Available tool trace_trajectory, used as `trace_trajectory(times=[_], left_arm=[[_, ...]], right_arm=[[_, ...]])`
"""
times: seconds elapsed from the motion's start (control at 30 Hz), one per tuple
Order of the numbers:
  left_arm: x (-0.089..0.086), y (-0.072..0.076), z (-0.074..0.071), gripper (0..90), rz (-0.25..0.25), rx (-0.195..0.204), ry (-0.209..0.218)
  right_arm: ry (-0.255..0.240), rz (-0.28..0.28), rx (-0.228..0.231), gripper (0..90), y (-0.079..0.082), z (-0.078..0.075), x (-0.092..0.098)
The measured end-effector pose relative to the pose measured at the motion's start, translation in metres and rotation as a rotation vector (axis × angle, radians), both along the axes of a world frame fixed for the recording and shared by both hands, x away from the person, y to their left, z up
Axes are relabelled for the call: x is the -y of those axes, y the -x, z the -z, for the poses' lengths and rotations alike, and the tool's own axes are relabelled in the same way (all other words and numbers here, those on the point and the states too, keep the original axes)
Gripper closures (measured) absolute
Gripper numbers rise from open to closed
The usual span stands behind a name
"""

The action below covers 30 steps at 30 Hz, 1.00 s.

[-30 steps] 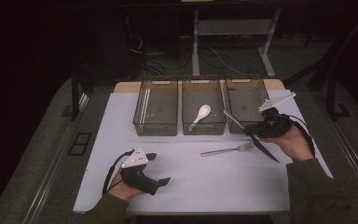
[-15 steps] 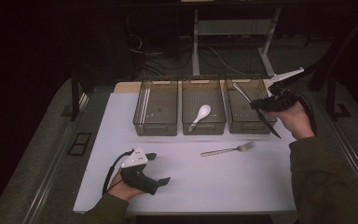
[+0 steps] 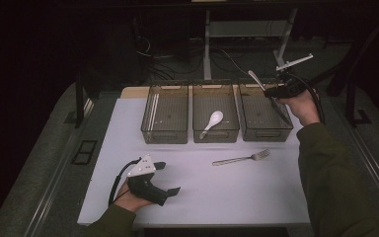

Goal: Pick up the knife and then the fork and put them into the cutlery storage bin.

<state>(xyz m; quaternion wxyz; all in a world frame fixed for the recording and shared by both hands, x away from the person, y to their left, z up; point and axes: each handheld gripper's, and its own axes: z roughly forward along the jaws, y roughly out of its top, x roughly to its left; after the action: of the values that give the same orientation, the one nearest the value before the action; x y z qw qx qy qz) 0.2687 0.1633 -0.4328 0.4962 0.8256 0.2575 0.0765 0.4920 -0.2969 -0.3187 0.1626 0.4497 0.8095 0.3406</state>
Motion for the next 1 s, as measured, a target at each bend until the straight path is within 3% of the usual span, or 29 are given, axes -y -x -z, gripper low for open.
trace_trajectory(times=[0.1,0.3,0.83,0.87,0.93,1.0], left_arm=[[0.000,0.000,0.000,0.0,-0.001,-0.003,0.006],[-0.001,-0.001,0.000,0.0,-0.001,-0.005,0.014],[0.000,0.000,0.001,0.0,0.005,-0.014,0.009],[0.000,0.000,0.001,0.0,0.007,-0.014,0.008],[0.001,0.000,0.001,0.0,0.007,-0.013,0.012],[0.001,0.000,0.001,0.0,0.009,-0.016,0.009]], right_arm=[[0.001,0.002,0.012,79.3,-0.010,0.004,0.000],[-0.011,0.038,-0.011,79.2,-0.022,0.022,0.000],[0.007,0.066,-0.112,79.2,-0.024,0.063,0.004],[0.006,0.067,-0.116,79.9,-0.024,0.065,0.004],[-0.002,0.060,-0.111,90.0,-0.024,0.065,0.004],[-0.011,0.058,-0.105,90.0,-0.024,0.061,0.002]])
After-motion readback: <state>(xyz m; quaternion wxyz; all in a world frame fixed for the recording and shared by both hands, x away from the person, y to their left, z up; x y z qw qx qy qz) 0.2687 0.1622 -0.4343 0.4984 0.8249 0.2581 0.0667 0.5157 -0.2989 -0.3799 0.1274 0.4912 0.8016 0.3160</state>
